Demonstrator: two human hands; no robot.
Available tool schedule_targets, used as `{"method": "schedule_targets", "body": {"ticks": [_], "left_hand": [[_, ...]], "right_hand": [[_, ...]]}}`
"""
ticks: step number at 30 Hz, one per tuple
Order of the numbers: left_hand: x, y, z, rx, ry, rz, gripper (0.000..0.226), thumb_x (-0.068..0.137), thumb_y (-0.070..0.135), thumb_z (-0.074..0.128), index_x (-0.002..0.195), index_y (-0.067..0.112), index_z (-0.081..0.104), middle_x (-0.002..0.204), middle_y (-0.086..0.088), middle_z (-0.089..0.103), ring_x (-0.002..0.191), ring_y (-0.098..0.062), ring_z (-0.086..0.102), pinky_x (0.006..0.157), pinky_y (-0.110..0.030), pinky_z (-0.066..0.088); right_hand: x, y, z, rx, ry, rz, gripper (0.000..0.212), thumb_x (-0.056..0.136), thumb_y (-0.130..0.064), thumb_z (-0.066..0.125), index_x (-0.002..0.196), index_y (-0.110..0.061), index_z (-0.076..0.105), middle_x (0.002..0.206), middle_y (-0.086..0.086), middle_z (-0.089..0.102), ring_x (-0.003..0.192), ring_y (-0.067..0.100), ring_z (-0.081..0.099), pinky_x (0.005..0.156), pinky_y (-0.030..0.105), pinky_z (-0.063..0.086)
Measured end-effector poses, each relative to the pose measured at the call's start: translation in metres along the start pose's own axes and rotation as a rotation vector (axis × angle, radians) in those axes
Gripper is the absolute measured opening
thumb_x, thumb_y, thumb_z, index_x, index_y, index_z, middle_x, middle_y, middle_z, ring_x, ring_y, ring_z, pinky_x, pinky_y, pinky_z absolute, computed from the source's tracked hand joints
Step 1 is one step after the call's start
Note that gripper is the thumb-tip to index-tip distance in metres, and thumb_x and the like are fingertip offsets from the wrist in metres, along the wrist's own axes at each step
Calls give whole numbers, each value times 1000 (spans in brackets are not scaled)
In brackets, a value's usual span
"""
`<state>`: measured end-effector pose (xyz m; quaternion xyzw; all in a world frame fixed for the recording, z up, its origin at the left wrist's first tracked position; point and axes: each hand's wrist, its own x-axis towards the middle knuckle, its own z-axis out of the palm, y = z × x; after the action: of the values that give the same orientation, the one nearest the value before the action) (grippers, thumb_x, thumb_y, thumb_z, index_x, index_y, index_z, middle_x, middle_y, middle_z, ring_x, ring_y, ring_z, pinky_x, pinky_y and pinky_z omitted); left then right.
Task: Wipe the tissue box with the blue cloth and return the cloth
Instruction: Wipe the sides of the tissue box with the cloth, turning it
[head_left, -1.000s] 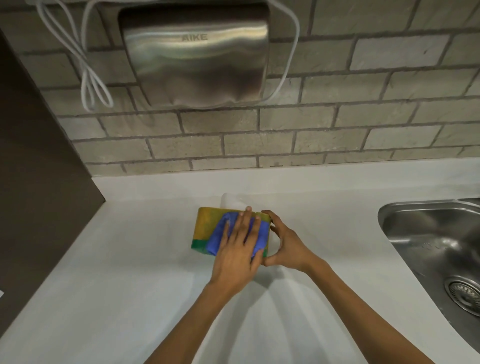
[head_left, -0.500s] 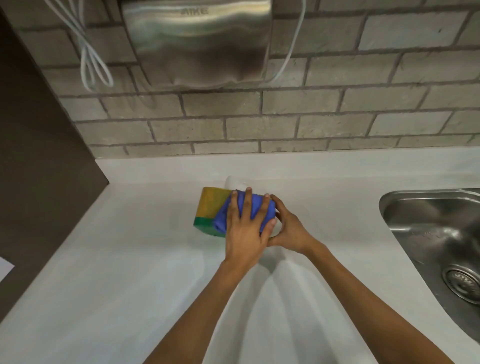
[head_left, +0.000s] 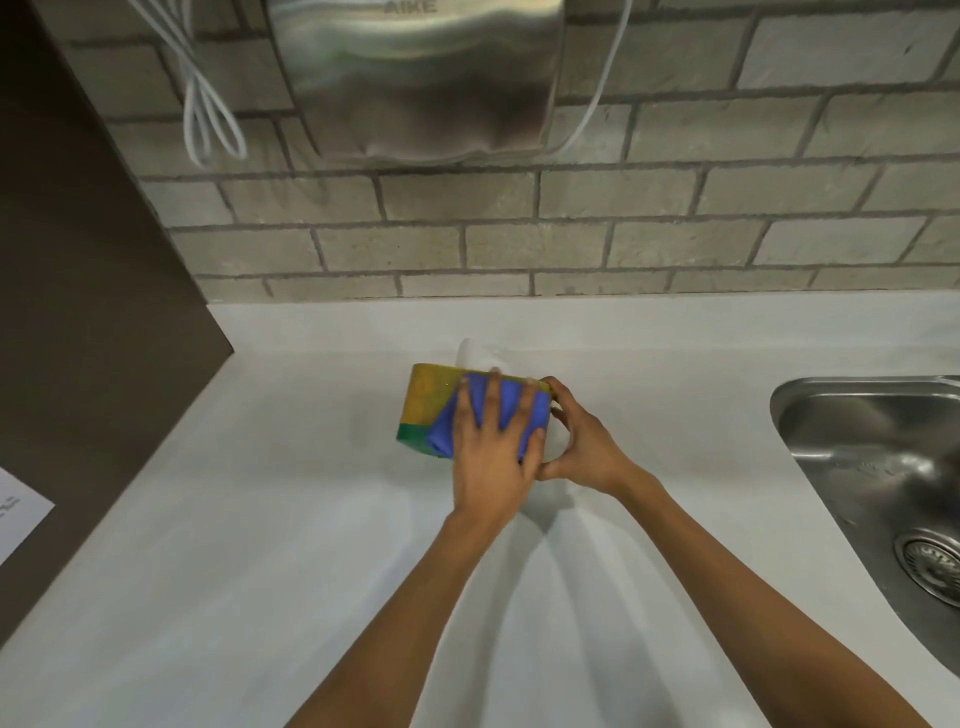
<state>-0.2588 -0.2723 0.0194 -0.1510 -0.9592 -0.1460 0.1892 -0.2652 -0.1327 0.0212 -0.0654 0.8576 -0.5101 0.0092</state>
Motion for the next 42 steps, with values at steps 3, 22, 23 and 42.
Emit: {"method": "schedule_targets", "body": {"ticks": [3, 22, 23, 42], "left_hand": [[1, -5, 0, 88, -47, 79, 56, 83, 45, 52, 136, 28, 47, 148, -15, 41, 132, -46, 39, 104, -61, 33], [-15, -80, -20, -916, -35, -1066, 58, 94, 52, 31, 121, 3, 45, 119, -20, 59, 100, -32, 57, 84, -36, 42], [-18, -78, -19, -973, -35, -1102, 59, 93, 53, 33, 123, 4, 44, 121, -20, 58, 104, -33, 57, 88, -37, 43], [-36, -41, -13, -1246, -256, -1056, 29, 82, 27, 67, 97, 6, 54, 85, -12, 58, 77, -25, 57, 77, -34, 48]], "right_hand": [[-2, 0, 1, -4, -1, -13, 92, 60, -13, 84, 133, -30, 32, 122, -8, 56, 117, 16, 54, 93, 25, 46], [-42, 9, 52, -194, 70, -154, 84, 77, -12, 69, 135, -44, 16, 155, 7, 21, 130, 27, 45, 93, 20, 41], [-46, 10, 56, -196, 65, -165, 85, 79, -11, 67, 133, -49, 12, 157, 7, 17, 130, 24, 45, 94, 17, 39], [-75, 5, 63, -86, 303, -88, 59, 82, -3, 53, 138, -18, 38, 128, 0, 55, 104, 14, 61, 85, 11, 45]]}}
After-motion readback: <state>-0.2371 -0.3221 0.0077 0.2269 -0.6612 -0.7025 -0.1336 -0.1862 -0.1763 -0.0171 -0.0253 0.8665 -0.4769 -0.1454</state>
